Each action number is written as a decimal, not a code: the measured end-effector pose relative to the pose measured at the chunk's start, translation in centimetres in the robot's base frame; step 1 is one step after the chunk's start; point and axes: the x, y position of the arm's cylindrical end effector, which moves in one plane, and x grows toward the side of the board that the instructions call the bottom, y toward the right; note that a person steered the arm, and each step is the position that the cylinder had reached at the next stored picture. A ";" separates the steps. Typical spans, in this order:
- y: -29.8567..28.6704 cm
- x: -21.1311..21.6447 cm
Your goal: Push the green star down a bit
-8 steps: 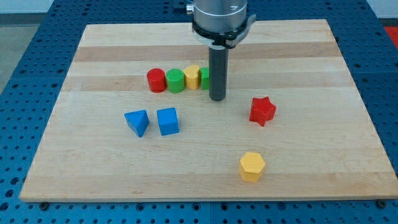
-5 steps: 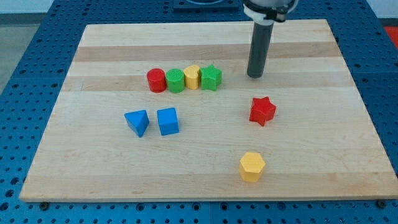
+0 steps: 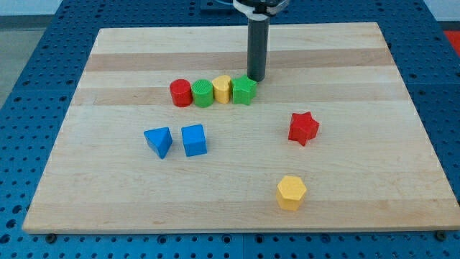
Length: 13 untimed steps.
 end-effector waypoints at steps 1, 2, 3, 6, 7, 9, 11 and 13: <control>-0.9 0.0; -1.3 0.0; -1.9 0.0; -3.0 0.0; -3.0 0.0; -3.0 0.0; -3.0 0.3; -3.0 0.8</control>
